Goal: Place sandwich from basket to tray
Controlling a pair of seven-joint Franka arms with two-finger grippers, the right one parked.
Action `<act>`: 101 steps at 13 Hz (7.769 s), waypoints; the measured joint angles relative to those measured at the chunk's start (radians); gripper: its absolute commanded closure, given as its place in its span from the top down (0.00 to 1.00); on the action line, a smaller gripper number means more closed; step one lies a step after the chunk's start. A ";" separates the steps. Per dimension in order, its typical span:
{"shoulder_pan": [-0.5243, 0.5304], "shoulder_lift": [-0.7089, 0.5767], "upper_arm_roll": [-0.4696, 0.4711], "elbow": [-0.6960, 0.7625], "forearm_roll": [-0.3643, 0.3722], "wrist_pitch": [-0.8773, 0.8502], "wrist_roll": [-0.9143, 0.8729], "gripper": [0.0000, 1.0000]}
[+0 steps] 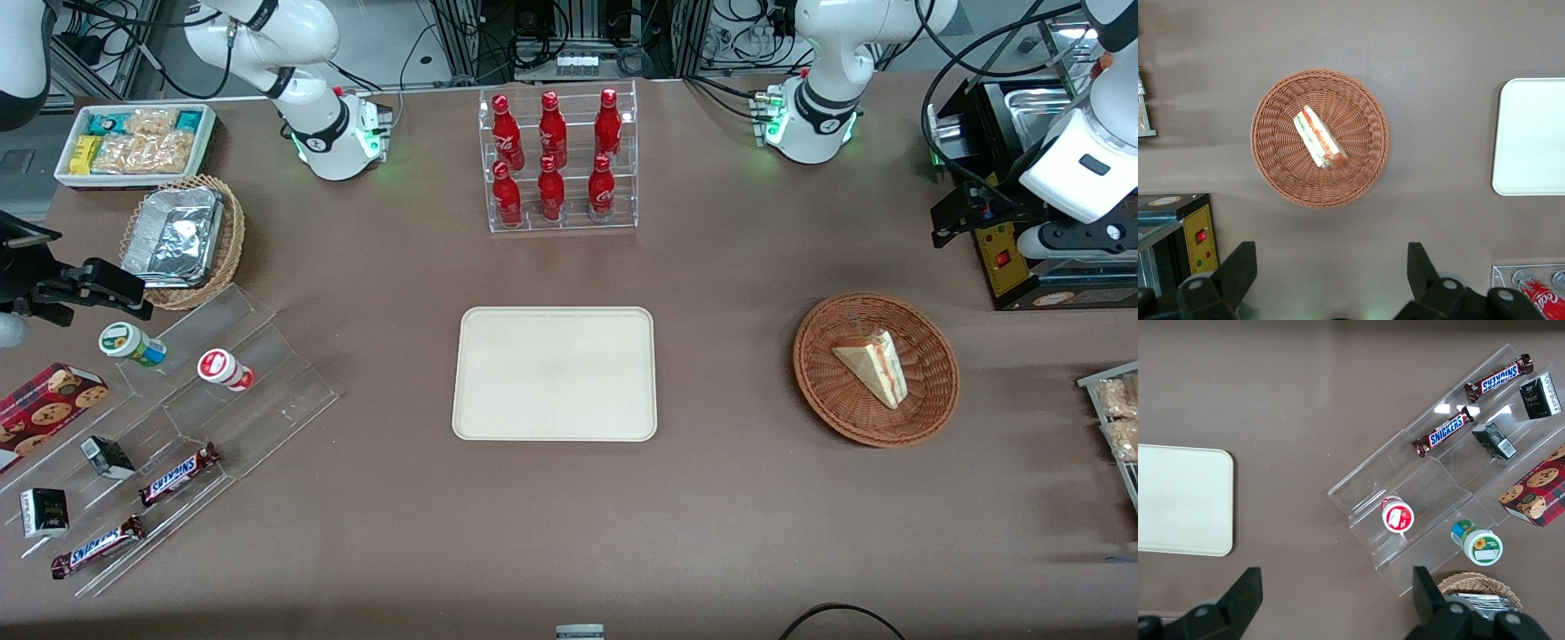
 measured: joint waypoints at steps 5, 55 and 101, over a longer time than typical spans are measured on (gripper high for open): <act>0.007 0.005 0.003 -0.001 0.000 -0.001 0.000 1.00; -0.397 0.470 0.078 -0.076 -0.007 0.386 -0.640 0.39; -0.091 0.201 0.076 0.013 0.024 0.156 -0.101 1.00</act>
